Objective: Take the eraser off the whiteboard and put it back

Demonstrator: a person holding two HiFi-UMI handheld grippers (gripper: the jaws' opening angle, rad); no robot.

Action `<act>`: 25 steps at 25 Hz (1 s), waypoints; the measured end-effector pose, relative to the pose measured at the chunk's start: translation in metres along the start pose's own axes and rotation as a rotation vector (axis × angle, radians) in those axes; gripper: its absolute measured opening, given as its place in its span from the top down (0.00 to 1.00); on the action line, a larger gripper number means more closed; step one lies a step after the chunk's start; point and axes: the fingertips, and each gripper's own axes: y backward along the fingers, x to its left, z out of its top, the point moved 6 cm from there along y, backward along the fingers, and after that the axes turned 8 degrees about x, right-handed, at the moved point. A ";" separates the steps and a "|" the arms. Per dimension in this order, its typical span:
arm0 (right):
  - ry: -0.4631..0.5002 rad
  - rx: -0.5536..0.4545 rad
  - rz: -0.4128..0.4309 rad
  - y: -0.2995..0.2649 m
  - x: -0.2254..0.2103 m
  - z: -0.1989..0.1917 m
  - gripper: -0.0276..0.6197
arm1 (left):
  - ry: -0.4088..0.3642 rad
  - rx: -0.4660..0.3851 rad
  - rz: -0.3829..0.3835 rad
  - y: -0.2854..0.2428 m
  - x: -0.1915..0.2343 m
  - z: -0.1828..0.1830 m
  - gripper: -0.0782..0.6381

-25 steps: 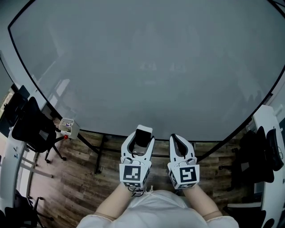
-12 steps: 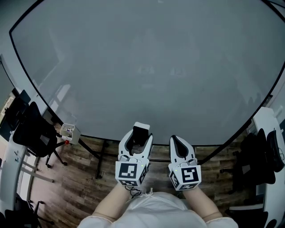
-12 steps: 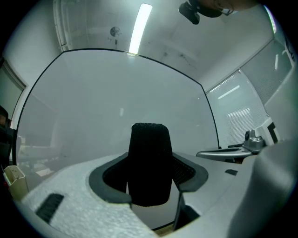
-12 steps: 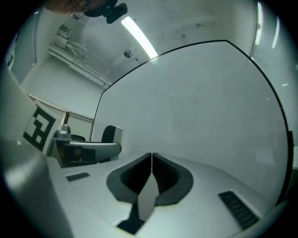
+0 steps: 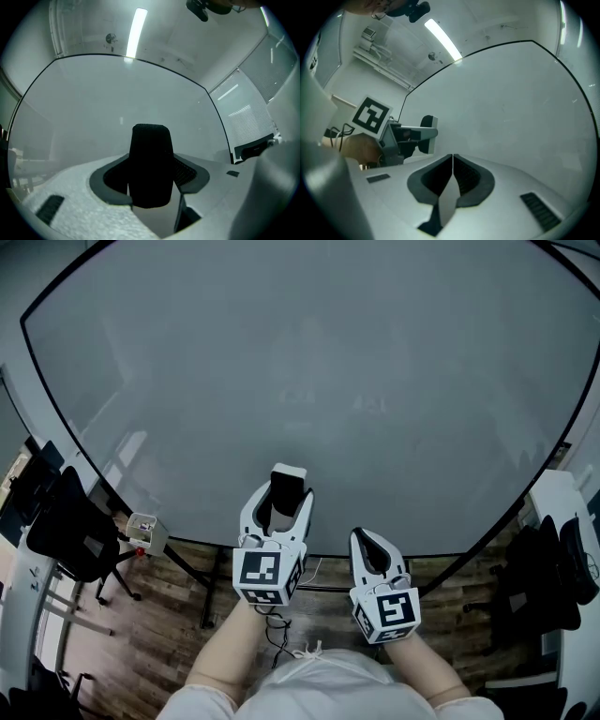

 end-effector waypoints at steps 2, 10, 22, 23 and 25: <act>0.001 -0.003 0.007 -0.002 -0.001 0.000 0.91 | -0.007 -0.030 0.018 -0.005 0.004 0.013 0.52; -0.003 0.015 0.017 -0.013 -0.006 -0.004 0.91 | -0.047 -0.068 0.088 -0.025 0.012 0.041 0.52; -0.007 0.032 0.027 -0.023 -0.008 -0.007 0.91 | -0.061 -0.060 0.173 -0.037 0.016 0.045 0.52; -0.007 0.032 0.027 -0.024 -0.009 -0.007 0.91 | -0.060 -0.060 0.175 -0.038 0.016 0.045 0.52; -0.009 0.031 0.027 -0.024 -0.010 -0.007 0.91 | -0.056 -0.064 0.173 -0.038 0.016 0.045 0.52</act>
